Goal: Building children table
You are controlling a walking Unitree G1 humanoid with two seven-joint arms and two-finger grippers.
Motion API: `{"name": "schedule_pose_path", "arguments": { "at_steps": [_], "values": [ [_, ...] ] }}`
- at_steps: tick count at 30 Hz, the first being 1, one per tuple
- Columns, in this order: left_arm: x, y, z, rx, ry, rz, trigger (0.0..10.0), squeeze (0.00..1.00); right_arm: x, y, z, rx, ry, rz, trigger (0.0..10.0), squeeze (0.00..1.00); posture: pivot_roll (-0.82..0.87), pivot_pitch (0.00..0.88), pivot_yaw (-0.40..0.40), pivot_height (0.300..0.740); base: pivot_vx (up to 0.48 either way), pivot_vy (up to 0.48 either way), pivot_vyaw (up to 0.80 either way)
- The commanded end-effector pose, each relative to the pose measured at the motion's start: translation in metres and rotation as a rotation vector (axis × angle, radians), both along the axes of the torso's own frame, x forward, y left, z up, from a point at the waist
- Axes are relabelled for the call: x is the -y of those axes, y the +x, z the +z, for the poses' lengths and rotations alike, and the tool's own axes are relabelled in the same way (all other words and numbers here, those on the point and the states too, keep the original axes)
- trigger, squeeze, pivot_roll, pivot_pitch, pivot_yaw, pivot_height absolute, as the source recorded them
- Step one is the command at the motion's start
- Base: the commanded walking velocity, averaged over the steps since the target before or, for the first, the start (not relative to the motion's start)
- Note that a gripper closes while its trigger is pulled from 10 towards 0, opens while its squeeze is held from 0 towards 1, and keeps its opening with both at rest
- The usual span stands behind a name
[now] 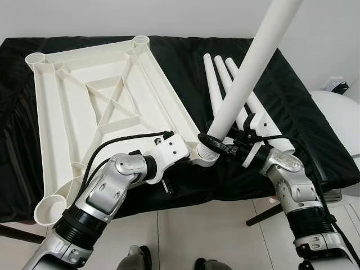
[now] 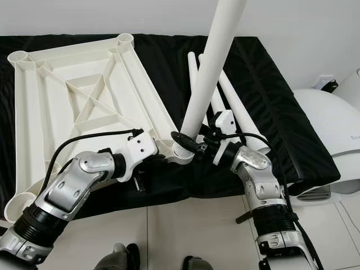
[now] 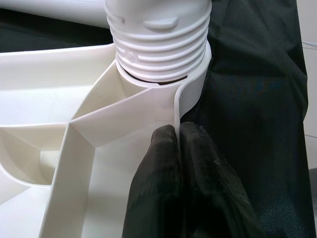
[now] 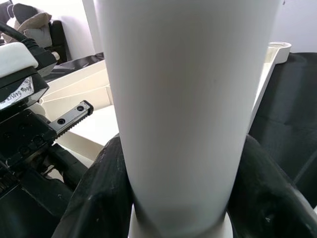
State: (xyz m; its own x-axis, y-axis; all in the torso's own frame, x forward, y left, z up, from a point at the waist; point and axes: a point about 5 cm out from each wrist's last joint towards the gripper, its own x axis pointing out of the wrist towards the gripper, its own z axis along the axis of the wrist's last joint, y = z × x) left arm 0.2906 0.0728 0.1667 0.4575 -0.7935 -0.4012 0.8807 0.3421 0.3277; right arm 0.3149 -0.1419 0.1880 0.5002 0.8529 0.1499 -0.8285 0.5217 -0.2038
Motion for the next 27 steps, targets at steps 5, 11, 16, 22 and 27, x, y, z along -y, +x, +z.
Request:
{"name": "schedule_pose_path", "arguments": {
  "at_steps": [5, 11, 16, 22, 27],
  "values": [
    [-0.003, -0.005, -0.023, -0.094, 0.046, 0.028, 10.0, 0.0, -0.007, -0.01, -0.018, -0.049, -0.027, 0.031, 10.0, 0.0, -0.01, 0.197, -0.032, 0.74, 0.0, 0.0, 0.0],
    [-0.003, -0.005, -0.023, -0.094, 0.046, 0.03, 10.0, 0.0, -0.008, -0.012, -0.02, -0.057, -0.022, 0.029, 10.0, 0.0, -0.01, 0.198, -0.032, 0.74, 0.0, 0.0, 0.0],
    [-0.003, -0.004, -0.022, -0.096, 0.045, 0.032, 10.0, 0.0, -0.008, -0.016, -0.022, -0.062, -0.002, -0.001, 10.0, 0.0, -0.02, 0.202, -0.028, 0.74, 0.0, 0.0, 0.0],
    [-0.003, -0.004, -0.021, -0.096, 0.042, 0.033, 10.0, 0.0, -0.011, -0.017, -0.022, -0.062, 0.009, -0.018, 10.0, 0.0, -0.02, 0.204, -0.029, 0.74, 0.0, 0.0, 0.0],
    [-0.004, -0.004, -0.021, -0.096, 0.042, 0.038, 10.0, 0.0, -0.017, -0.019, -0.02, -0.059, 0.033, -0.033, 10.0, 0.0, -0.01, 0.206, -0.033, 0.74, 0.0, 0.0, 0.0]
  ]
}}
